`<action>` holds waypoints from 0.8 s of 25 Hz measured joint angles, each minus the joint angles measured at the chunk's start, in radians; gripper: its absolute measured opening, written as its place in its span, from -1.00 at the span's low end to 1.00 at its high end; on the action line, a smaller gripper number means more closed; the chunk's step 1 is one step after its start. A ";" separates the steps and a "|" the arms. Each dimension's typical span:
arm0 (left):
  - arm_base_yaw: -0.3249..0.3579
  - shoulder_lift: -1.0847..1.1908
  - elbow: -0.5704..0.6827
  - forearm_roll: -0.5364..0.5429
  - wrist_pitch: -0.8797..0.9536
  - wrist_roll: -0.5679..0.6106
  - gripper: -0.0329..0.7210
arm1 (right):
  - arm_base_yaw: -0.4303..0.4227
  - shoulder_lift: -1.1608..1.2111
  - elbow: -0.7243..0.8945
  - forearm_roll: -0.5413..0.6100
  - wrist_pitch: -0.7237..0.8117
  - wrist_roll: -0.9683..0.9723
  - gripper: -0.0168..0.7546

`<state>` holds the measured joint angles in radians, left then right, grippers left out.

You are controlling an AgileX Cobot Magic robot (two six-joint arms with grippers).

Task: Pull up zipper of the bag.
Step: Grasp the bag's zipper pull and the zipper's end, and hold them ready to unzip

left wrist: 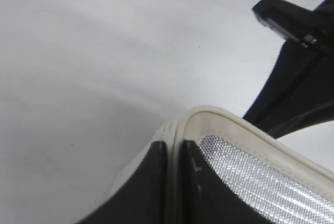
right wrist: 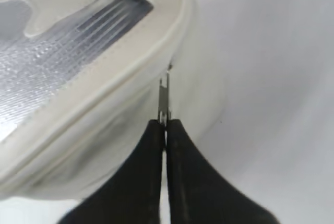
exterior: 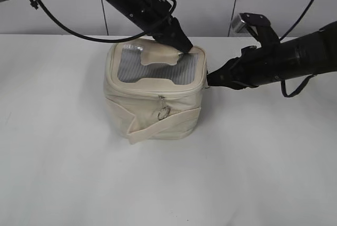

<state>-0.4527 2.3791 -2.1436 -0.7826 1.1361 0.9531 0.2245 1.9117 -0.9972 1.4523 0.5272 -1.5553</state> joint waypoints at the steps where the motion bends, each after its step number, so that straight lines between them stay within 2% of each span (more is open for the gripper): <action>1: 0.000 0.000 0.000 0.001 -0.002 0.000 -0.79 | 0.000 -0.018 0.014 -0.013 -0.002 0.022 -0.93; 9: 0.000 0.000 0.000 0.002 -0.006 -0.006 -0.79 | 0.000 -0.127 0.117 -0.174 0.014 0.162 -0.93; 14: 0.000 0.000 0.000 0.002 -0.006 -0.007 -0.79 | 0.000 -0.139 0.119 -0.185 0.044 0.172 -0.93; 17: 0.000 0.000 0.000 0.002 -0.006 -0.008 -0.79 | 0.000 -0.139 0.119 -0.135 0.004 0.165 -0.92; 18: 0.000 0.000 0.000 0.002 -0.006 -0.008 -0.79 | 0.000 -0.139 0.119 -0.113 -0.013 0.150 -0.85; 20: 0.000 0.000 0.000 0.002 -0.005 -0.008 -0.79 | 0.000 -0.130 0.111 -0.056 -0.038 0.103 -0.50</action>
<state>-0.4527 2.3791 -2.1436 -0.7810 1.1312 0.9449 0.2245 1.7815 -0.8858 1.3961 0.4888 -1.4524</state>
